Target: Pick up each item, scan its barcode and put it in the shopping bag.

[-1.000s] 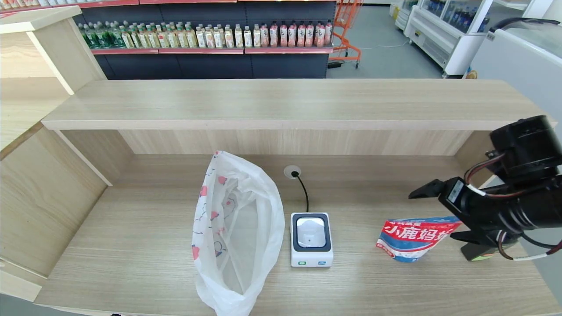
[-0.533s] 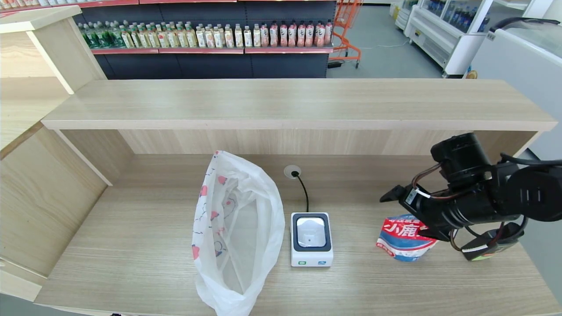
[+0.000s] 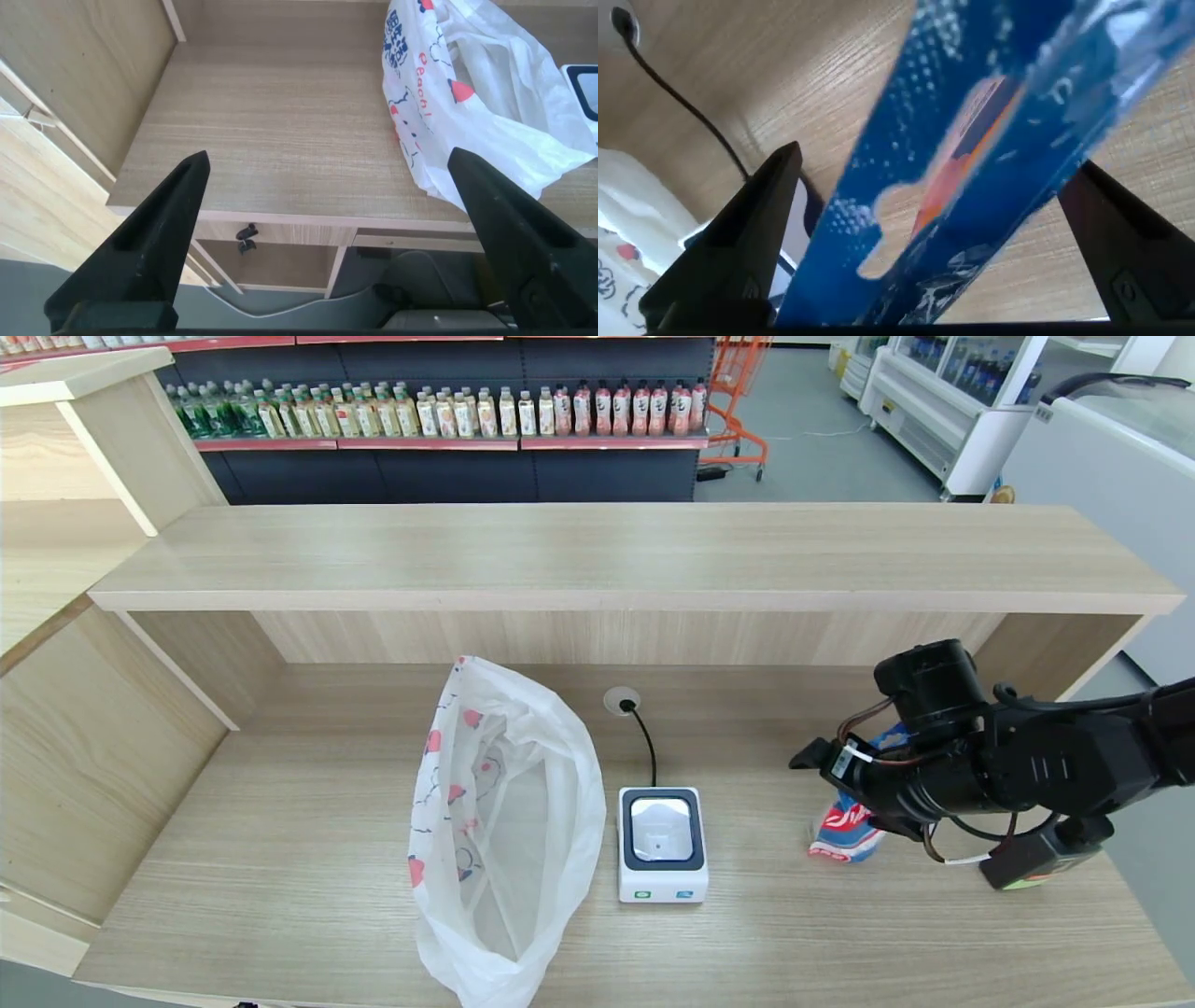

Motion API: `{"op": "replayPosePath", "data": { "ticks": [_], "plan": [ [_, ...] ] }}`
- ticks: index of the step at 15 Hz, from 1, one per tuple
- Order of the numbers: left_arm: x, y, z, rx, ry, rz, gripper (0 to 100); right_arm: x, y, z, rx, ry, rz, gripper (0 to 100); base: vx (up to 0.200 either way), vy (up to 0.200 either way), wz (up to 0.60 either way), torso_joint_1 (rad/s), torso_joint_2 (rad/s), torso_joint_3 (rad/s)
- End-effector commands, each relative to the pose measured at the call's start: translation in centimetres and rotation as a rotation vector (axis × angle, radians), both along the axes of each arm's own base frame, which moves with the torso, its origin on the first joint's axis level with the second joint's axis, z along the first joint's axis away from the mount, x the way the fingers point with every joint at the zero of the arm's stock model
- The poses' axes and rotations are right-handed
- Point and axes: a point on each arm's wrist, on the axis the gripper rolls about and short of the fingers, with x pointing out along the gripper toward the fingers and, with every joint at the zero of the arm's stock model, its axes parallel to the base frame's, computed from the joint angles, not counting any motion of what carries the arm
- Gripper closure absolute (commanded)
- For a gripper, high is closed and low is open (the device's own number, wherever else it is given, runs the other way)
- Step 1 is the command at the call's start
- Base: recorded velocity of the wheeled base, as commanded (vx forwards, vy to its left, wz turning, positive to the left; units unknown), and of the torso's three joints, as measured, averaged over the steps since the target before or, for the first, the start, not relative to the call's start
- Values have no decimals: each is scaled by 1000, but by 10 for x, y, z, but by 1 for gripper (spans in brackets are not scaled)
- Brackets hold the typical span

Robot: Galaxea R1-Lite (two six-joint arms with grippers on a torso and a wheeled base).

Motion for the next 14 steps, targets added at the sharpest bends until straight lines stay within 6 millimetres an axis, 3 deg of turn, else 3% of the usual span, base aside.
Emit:
{"op": "replayPosePath", "data": {
  "ticks": [1,2,10,12,14],
  "plan": [
    [0,0,0,-1,0,0,0,-2,-1,-3,-12,2,9,0,0,0,0,0,0,0],
    [0,0,0,0,0,0,0,-1,-3,-5,-30,6,20,100,0,0,0,0,0,0],
    [0,0,0,0,0,0,0,-5,-11,-22,-257,-32,233,100,0,0,0,0,0,0],
    [0,0,0,0,0,0,0,-9,-16,-11,-283,-89,295,100,0,0,0,0,0,0],
    [0,0,-1,0,2,0,0,-17,-22,15,-242,-191,419,100,0,0,0,0,0,0]
  ]
}}
